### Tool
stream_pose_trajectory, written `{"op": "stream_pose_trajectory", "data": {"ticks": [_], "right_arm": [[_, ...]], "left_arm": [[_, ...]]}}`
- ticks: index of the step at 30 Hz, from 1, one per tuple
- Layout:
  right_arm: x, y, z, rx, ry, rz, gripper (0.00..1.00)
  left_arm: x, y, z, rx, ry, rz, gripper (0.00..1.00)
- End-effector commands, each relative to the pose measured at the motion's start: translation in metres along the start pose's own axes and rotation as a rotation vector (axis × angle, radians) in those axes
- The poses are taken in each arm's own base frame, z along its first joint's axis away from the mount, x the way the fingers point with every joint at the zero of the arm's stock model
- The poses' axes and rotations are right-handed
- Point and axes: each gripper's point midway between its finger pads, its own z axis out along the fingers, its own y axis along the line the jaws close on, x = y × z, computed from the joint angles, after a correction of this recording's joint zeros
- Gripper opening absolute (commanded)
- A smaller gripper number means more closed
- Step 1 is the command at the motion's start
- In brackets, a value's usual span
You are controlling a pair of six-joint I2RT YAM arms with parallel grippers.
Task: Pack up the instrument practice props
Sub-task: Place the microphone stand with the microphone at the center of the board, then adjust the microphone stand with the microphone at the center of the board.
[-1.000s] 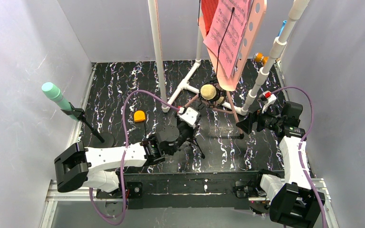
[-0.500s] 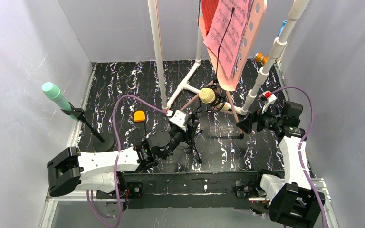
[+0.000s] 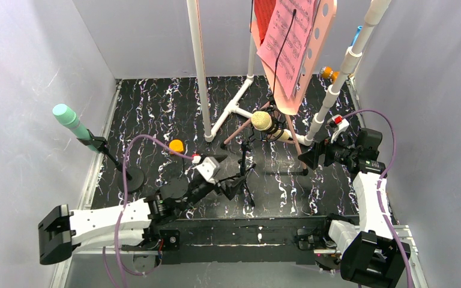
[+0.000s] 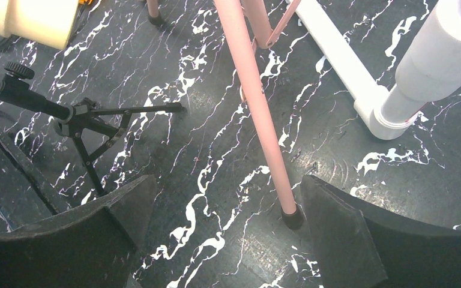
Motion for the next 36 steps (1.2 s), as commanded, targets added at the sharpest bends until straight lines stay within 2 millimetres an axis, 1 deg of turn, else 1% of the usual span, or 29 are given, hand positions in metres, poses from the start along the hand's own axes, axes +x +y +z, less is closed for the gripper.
{"op": "stream_pose_trajectory", "data": {"ticks": [1, 5, 8, 11, 14, 16, 19, 26, 27, 29, 31, 35, 36], "right_arm": [[-0.006, -0.001, 0.0, -0.011, -0.026, -0.039, 1.0], [-0.006, -0.001, 0.0, -0.011, -0.026, -0.04, 1.0], [-0.006, -0.001, 0.001, -0.01, -0.025, -0.038, 1.0], [-0.005, -0.001, 0.001, -0.011, -0.025, -0.037, 1.0], [-0.005, -0.001, 0.001, -0.009, -0.025, -0.038, 1.0], [-0.006, -0.001, 0.0, -0.01, -0.026, -0.039, 1.0], [-0.005, -0.001, 0.0, -0.008, -0.025, -0.04, 1.0], [-0.006, 0.0, -0.001, -0.008, -0.027, -0.045, 1.0], [-0.006, 0.0, -0.001, -0.009, -0.028, -0.046, 1.0], [-0.007, 0.0, -0.001, -0.008, -0.028, -0.047, 1.0], [-0.006, 0.0, -0.001, -0.007, -0.027, -0.047, 1.0], [-0.006, -0.001, 0.0, -0.008, -0.026, -0.046, 1.0], [-0.006, 0.0, 0.0, -0.008, -0.026, -0.046, 1.0]], "left_arm": [[-0.006, -0.006, -0.021, 0.14, -0.057, 0.125, 0.98], [-0.01, 0.01, -0.027, 0.194, -0.085, 0.126, 0.97], [-0.012, 0.021, -0.023, 0.24, -0.079, 0.11, 0.96], [-0.017, 0.016, -0.014, 0.343, -0.06, 0.086, 0.93], [-0.02, 0.01, 0.0, 0.433, -0.028, 0.052, 0.88], [-0.021, 0.006, 0.009, 0.468, -0.009, 0.026, 0.87], [-0.022, 0.003, 0.019, 0.502, 0.007, 0.009, 0.82], [-0.02, -0.008, 0.033, 0.582, 0.046, -0.054, 0.64], [-0.017, -0.009, 0.035, 0.589, 0.055, -0.063, 0.62], [-0.016, -0.01, 0.038, 0.599, 0.061, -0.074, 0.54], [-0.015, -0.01, 0.04, 0.607, 0.065, -0.081, 0.49], [-0.014, -0.011, 0.043, 0.611, 0.069, -0.088, 0.34], [-0.014, -0.01, 0.044, 0.61, 0.07, -0.088, 0.32]]}}
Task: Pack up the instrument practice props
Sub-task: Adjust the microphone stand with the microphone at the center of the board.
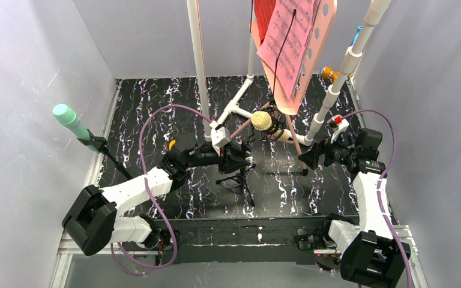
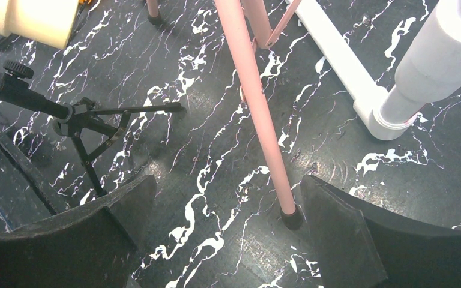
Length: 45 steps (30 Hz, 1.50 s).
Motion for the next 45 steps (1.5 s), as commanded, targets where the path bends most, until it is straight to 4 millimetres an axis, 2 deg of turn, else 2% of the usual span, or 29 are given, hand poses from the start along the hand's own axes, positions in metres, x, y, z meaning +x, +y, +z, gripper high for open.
{"op": "stream_pose_trajectory", "data": {"ticks": [1, 4, 6, 7, 12, 17, 21, 23, 28, 31, 35, 39, 45], "right_arm": [[-0.006, 0.0, -0.001, -0.006, -0.027, -0.042, 1.0], [-0.006, 0.0, -0.001, -0.007, -0.027, -0.042, 1.0], [-0.006, 0.0, 0.0, -0.009, -0.027, -0.041, 1.0], [-0.006, 0.0, -0.001, -0.009, -0.027, -0.042, 1.0], [-0.006, 0.0, -0.001, -0.009, -0.028, -0.043, 1.0], [-0.007, 0.001, -0.001, -0.011, -0.029, -0.043, 1.0], [-0.006, 0.001, -0.001, -0.012, -0.029, -0.043, 1.0], [-0.006, 0.001, -0.001, -0.012, -0.029, -0.043, 1.0], [-0.007, 0.002, -0.001, -0.015, -0.031, -0.047, 1.0], [-0.007, 0.002, -0.001, -0.014, -0.031, -0.047, 1.0], [-0.007, 0.002, -0.001, -0.013, -0.031, -0.047, 1.0], [-0.007, 0.002, -0.001, -0.014, -0.031, -0.047, 1.0], [-0.008, 0.002, -0.001, -0.015, -0.031, -0.047, 1.0]], "left_arm": [[-0.025, -0.003, 0.004, 0.037, -0.05, 0.039, 0.28], [-0.025, -0.001, 0.004, 0.03, -0.053, 0.039, 0.15], [-0.026, -0.001, 0.004, 0.021, -0.057, 0.037, 0.02], [-0.026, 0.001, 0.004, 0.01, -0.058, 0.035, 0.0], [-0.033, 0.009, 0.0, -0.081, -0.088, 0.067, 0.0], [-0.043, -0.003, 0.003, -0.187, -0.127, 0.241, 0.0], [-0.051, -0.002, 0.004, -0.292, -0.15, 0.268, 0.0], [-0.055, 0.002, 0.005, -0.382, -0.165, 0.259, 0.0], [-0.062, 0.034, -0.003, -0.635, -0.209, 0.188, 0.0], [-0.067, 0.045, -0.001, -0.725, -0.23, 0.149, 0.0], [-0.07, 0.064, -0.005, -0.923, -0.279, 0.036, 0.0], [-0.07, 0.067, -0.001, -1.015, -0.291, 0.003, 0.0], [-0.066, 0.062, 0.008, -1.057, -0.284, 0.001, 0.0]]}}
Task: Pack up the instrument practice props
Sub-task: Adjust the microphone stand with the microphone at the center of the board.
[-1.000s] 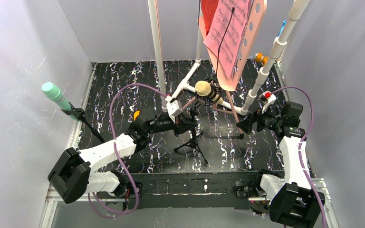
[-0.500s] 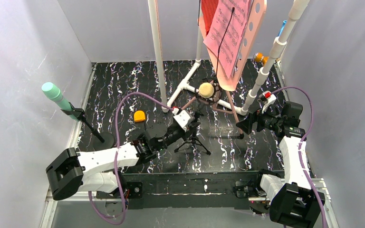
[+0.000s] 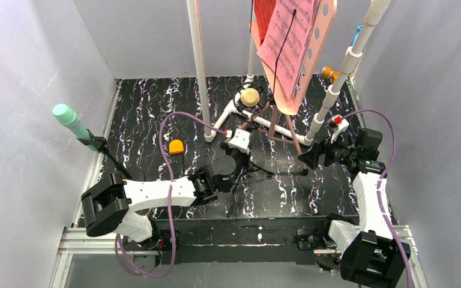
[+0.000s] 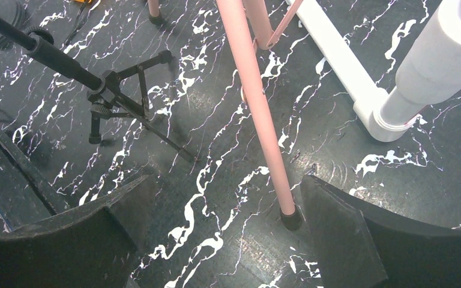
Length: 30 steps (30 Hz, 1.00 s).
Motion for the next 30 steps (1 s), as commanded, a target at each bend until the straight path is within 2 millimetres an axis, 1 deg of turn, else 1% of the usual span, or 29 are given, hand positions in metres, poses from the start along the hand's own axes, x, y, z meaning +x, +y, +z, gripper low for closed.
{"op": "stream_pose_trajectory", "data": {"ticks": [1, 8, 11, 12, 15, 17, 21, 23, 26, 30], "right_arm": [[-0.007, 0.002, -0.001, -0.013, -0.03, -0.041, 1.0], [-0.007, 0.002, -0.001, -0.013, -0.029, -0.04, 1.0], [-0.007, 0.002, -0.001, -0.013, -0.029, -0.039, 1.0], [-0.007, 0.002, -0.001, -0.013, -0.029, -0.04, 1.0], [-0.007, 0.002, -0.001, -0.015, -0.03, -0.042, 1.0], [-0.007, 0.002, -0.001, -0.015, -0.029, -0.04, 1.0], [-0.007, 0.002, -0.001, -0.016, -0.029, -0.039, 1.0], [-0.007, 0.002, -0.001, -0.017, -0.029, -0.04, 1.0], [-0.007, 0.002, -0.001, -0.015, -0.029, -0.04, 1.0], [-0.007, 0.002, -0.001, -0.016, -0.028, -0.039, 1.0]], "left_arm": [[-0.049, 0.006, 0.002, -0.122, -0.131, -0.128, 0.0], [-0.042, -0.007, 0.006, -0.105, -0.117, -0.119, 0.0], [-0.04, -0.009, 0.006, -0.095, -0.113, -0.117, 0.0], [-0.039, -0.01, 0.005, -0.095, -0.112, -0.12, 0.02], [-0.039, -0.01, 0.003, -0.087, -0.112, -0.128, 0.17], [-0.039, -0.011, 0.002, -0.076, -0.112, -0.131, 0.3], [-0.04, -0.012, 0.0, -0.055, -0.112, -0.133, 0.52], [-0.039, -0.013, -0.002, -0.042, -0.112, -0.135, 0.62], [-0.038, -0.012, -0.008, -0.011, -0.107, -0.131, 0.72], [-0.03, -0.015, -0.026, 0.094, -0.08, -0.091, 0.9]]}}
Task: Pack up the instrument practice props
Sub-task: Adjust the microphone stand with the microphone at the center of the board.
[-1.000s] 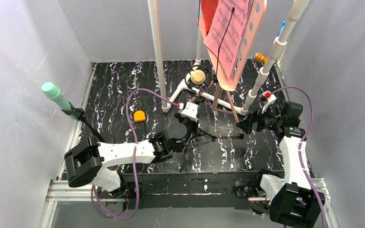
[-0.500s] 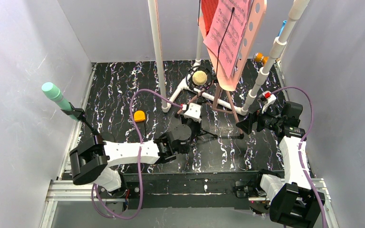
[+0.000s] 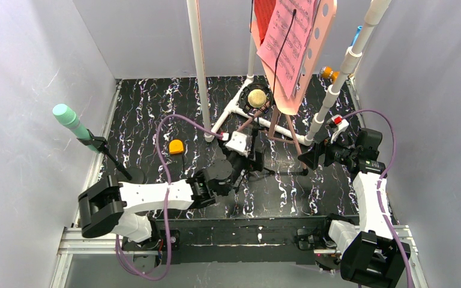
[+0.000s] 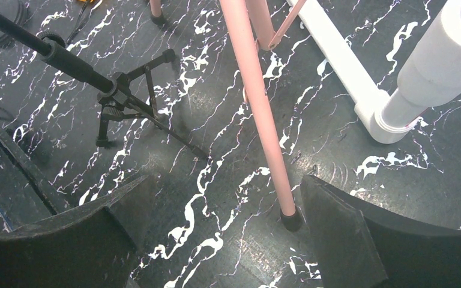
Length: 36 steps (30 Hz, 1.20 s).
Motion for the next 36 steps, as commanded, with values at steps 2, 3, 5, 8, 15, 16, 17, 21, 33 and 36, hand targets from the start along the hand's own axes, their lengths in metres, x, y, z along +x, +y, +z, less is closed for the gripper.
{"op": "stream_pose_trajectory", "data": {"ticks": [2, 3, 5, 8, 15, 16, 17, 21, 33, 36], "right_arm": [[-0.007, 0.002, -0.001, -0.011, -0.027, -0.035, 1.0], [-0.007, 0.002, -0.001, -0.012, -0.027, -0.035, 1.0], [-0.007, 0.002, -0.001, -0.013, -0.027, -0.036, 1.0], [-0.007, 0.002, -0.001, -0.014, -0.028, -0.034, 1.0], [-0.007, 0.002, -0.002, -0.007, -0.031, -0.041, 1.0], [-0.007, 0.002, -0.002, -0.006, -0.031, -0.041, 1.0], [-0.008, 0.002, -0.002, -0.005, -0.032, -0.041, 1.0], [-0.008, 0.002, -0.003, -0.006, -0.033, -0.041, 1.0], [-0.009, 0.003, -0.003, -0.005, -0.034, -0.047, 1.0], [-0.009, 0.004, -0.003, -0.008, -0.034, -0.047, 1.0]], "left_arm": [[-0.014, -0.005, -0.035, 0.185, -0.018, 0.004, 0.97], [-0.012, -0.008, -0.044, 0.241, -0.014, 0.023, 0.98], [-0.002, -0.013, -0.064, 0.361, 0.001, 0.067, 0.98], [0.012, -0.009, -0.085, 0.483, 0.031, 0.138, 0.98], [0.026, 0.017, -0.1, 0.633, 0.045, 0.158, 0.98], [0.025, 0.022, -0.098, 0.649, 0.043, 0.155, 0.98], [0.023, 0.026, -0.096, 0.666, 0.041, 0.155, 0.98], [0.021, 0.029, -0.087, 0.733, 0.06, 0.155, 0.98], [0.005, 0.002, -0.036, 0.842, 0.088, 0.13, 0.96], [0.006, -0.004, -0.027, 0.864, 0.102, 0.114, 0.86]]}}
